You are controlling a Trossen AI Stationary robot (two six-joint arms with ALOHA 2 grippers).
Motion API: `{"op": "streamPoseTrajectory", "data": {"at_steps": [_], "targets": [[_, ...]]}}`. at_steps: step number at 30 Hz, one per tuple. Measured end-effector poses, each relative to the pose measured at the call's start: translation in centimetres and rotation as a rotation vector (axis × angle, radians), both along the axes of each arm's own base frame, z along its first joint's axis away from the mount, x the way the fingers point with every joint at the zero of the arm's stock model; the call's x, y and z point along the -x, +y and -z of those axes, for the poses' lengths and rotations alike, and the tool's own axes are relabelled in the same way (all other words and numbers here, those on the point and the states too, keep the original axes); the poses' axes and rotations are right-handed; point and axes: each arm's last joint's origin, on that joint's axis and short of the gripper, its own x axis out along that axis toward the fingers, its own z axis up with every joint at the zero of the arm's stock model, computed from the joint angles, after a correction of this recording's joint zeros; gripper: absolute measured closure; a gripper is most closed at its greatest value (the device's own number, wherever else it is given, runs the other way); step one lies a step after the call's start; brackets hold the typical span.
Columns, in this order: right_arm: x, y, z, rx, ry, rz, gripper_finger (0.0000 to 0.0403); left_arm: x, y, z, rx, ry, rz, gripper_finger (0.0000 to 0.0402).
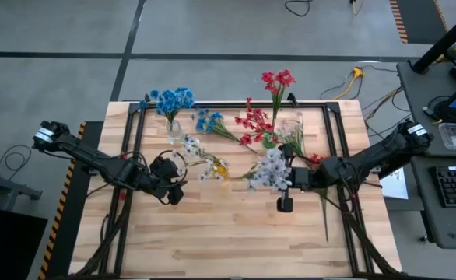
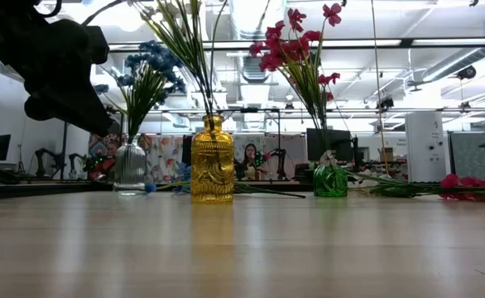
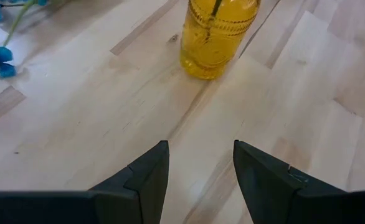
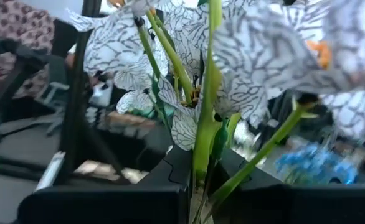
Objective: Sort flowers into vase by color
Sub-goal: Put the bottom white flowers into the yellow vase
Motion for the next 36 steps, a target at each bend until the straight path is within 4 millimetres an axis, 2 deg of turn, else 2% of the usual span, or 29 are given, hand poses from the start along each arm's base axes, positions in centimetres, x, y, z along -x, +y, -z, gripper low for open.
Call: {"op": "streamPoseTrajectory", "data": {"at_steps": [5, 10, 15, 22, 30, 36], "targets": [[-1.1, -0.5, 0.3, 0.048, -0.088, 0.053, 0.0381, 0.0, 0.0, 0.0, -0.015, 0.002, 0.009, 0.0236], [-2.7, -2.2, 1.6, 0.019, -0.054, 0.115, 0.0381, 0.0, 0.0, 0.0, 0.002, -0.005, -0.008, 0.0236], [-3.4, -3.2, 2.2, 0.001, -0.039, 0.148, 0.0381, -0.1, 0.0, 0.1, 0.016, -0.006, -0.026, 0.0236], [-3.6, -3.4, 2.3, 0.004, -0.040, 0.154, 0.0381, -0.3, -0.1, 0.3, 0.018, -0.007, -0.028, 0.0236], [-4.8, -3.9, 3.7, 0.003, -0.013, 0.173, 0.0381, -0.4, -0.2, 0.3, 0.031, -0.018, -0.041, 0.0236], [-5.1, -3.8, 3.4, 0.000, -0.019, 0.172, 0.0381, -0.4, -0.2, 0.3, 0.034, -0.021, -0.045, 0.0236]]}}
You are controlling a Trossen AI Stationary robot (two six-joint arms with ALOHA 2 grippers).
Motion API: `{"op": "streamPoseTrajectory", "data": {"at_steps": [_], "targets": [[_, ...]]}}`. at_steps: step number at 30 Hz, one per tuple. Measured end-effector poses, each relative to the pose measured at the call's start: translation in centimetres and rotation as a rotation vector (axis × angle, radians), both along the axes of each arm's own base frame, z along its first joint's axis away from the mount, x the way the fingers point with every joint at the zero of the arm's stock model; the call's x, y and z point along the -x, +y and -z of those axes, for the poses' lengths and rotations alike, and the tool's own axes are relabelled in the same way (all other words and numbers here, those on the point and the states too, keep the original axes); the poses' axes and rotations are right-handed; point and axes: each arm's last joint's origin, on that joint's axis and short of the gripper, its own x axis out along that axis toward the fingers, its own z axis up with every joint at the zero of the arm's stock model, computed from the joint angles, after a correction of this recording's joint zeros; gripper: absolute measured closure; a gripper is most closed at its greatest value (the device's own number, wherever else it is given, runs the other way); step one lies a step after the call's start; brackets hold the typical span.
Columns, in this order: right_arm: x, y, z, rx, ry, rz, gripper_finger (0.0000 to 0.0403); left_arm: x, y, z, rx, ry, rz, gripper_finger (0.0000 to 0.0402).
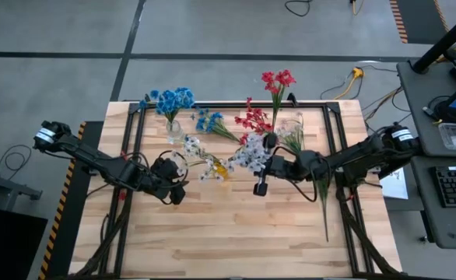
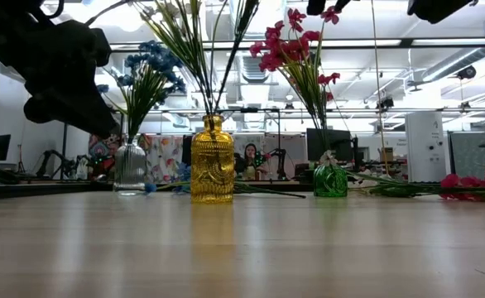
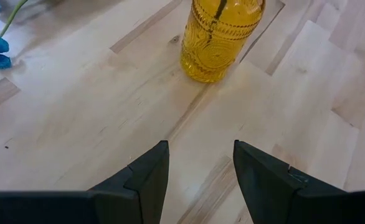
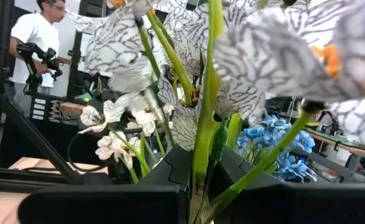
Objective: Sort flowers into vase by color
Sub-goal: Put the bottom white flowers into the yellow vase
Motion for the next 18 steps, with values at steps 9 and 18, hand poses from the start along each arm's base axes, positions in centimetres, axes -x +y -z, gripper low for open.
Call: {"op": "streamPoseTrajectory", "data": {"at_steps": [9, 18], "targets": [[-0.68, -0.12, 0.20, -0.036, 0.008, 0.005, 0.0381, -0.02, -0.01, -0.02, 0.003, -0.004, -0.003, 0.0236], [-1.00, -0.06, 0.78, -0.030, 0.033, 0.006, 0.0381, -0.03, -0.01, -0.03, 0.003, -0.006, -0.003, 0.0236]]}}
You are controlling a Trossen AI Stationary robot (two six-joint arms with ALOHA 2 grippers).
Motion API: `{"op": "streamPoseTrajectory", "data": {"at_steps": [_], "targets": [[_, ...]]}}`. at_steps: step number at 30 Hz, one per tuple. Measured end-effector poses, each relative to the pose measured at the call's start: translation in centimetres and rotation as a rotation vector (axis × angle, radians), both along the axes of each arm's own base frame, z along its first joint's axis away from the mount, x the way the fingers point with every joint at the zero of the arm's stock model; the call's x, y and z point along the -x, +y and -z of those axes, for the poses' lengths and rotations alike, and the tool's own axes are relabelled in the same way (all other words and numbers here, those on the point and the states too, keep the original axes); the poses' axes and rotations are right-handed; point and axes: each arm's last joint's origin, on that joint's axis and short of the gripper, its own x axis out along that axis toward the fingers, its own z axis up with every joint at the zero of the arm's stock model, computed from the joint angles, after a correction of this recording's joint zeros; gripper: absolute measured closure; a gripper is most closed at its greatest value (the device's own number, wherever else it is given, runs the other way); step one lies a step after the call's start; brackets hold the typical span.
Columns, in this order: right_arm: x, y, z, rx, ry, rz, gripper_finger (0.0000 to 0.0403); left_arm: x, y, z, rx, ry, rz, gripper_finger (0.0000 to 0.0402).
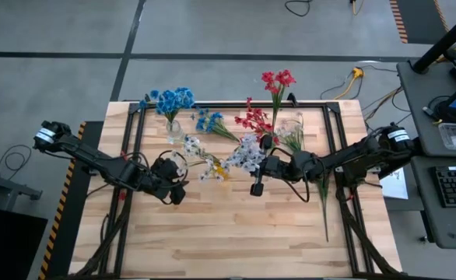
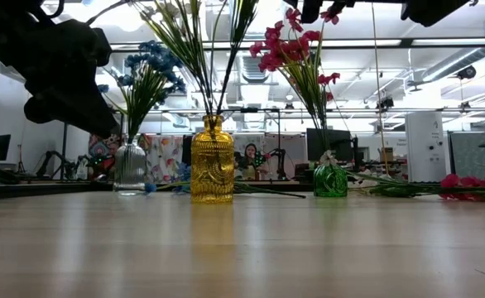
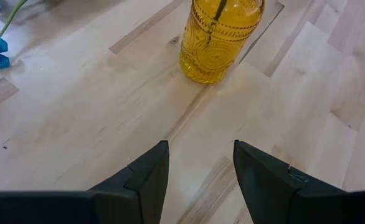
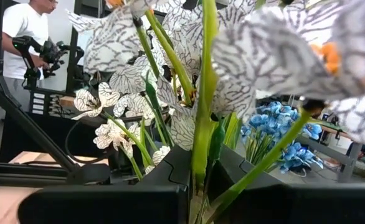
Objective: Sort flowers into vase by color
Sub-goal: Put the bottom white flowers into the yellow vase
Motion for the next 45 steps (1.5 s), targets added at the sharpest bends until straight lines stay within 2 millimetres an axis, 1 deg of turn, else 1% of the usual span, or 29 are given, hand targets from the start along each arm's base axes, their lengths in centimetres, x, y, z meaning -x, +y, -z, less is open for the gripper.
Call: {"op": "streamPoseTrajectory", "data": {"at_steps": [19, 24, 29, 36, 41, 45], "targets": [[-0.04, 0.00, 0.19, -0.034, 0.014, -0.007, 0.0376, 0.00, 0.00, 0.00, 0.000, 0.000, 0.000, 0.0236], [-0.05, -0.02, 0.23, -0.036, 0.018, -0.003, 0.0345, 0.00, 0.00, 0.00, 0.000, 0.000, 0.000, 0.0236], [-0.05, -0.14, 0.37, -0.047, 0.033, 0.044, 0.0300, -0.01, 0.00, -0.01, 0.000, -0.001, 0.000, 0.0236], [-0.07, -0.22, 0.59, -0.066, 0.052, 0.067, 0.0243, -0.01, 0.00, -0.01, 0.000, -0.001, 0.000, 0.0236], [-0.07, -0.22, 0.61, -0.069, 0.053, 0.067, 0.0216, -0.01, 0.05, -0.03, -0.015, -0.008, -0.011, 0.0236], [-0.09, -0.35, 0.61, -0.069, 0.053, 0.071, 0.0206, -0.02, 0.11, -0.07, -0.031, -0.016, -0.025, 0.0236]]}}
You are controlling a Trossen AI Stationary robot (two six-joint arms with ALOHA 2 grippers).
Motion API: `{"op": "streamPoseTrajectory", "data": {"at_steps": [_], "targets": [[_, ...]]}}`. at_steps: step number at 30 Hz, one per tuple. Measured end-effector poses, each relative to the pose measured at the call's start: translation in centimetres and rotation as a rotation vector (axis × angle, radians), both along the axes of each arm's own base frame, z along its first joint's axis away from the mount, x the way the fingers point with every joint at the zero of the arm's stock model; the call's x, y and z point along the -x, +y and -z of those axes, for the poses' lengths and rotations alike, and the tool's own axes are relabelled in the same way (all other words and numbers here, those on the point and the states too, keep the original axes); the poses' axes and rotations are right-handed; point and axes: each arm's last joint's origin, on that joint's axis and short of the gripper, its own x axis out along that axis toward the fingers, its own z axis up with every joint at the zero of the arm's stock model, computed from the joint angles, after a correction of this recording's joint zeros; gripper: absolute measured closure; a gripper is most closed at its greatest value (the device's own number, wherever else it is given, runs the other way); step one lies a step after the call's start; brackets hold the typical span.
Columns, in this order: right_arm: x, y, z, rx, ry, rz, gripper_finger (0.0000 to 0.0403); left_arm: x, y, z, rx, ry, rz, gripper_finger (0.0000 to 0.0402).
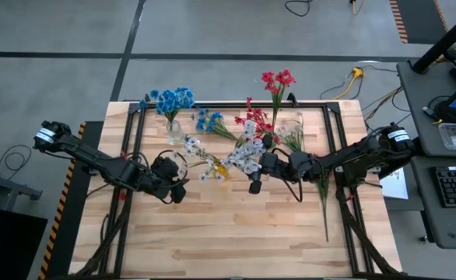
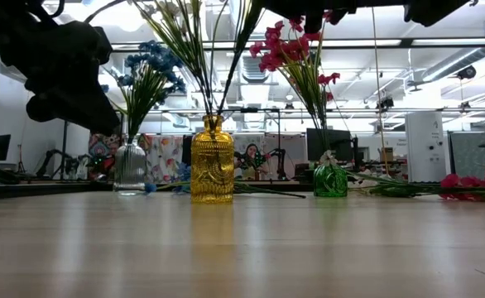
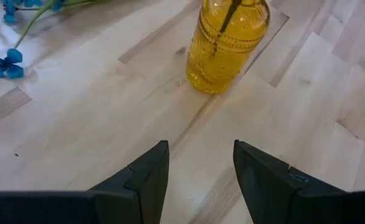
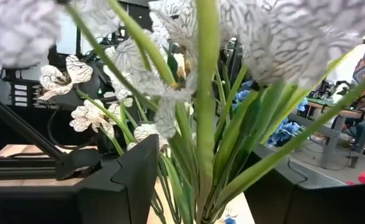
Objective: Sort flowers into vase by color
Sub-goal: Put the bottom white flowers into the yellow vase
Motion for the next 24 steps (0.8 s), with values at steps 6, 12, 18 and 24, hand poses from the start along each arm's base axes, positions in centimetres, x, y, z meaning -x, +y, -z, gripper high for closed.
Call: {"op": "streamPoseTrajectory", "data": {"at_steps": [6, 12, 18, 24], "targets": [[-0.7, -0.2, -0.7, 0.009, 0.051, 0.008, 0.0210, 0.0, 0.0, 0.0, 0.000, -0.001, 0.000, 0.0236], [-2.3, 0.1, -1.4, 0.032, 0.128, 0.009, 0.0211, 0.0, 0.0, 0.0, 0.001, -0.003, 0.000, 0.0235], [-3.9, 0.2, -1.4, 0.043, 0.181, 0.014, 0.0211, 0.0, 0.0, 0.0, 0.002, -0.004, 0.000, 0.0235], [-4.8, 0.4, -0.6, 0.050, 0.211, 0.015, 0.0211, 0.0, 0.0, 0.0, 0.001, -0.002, 0.002, 0.0235]]}}
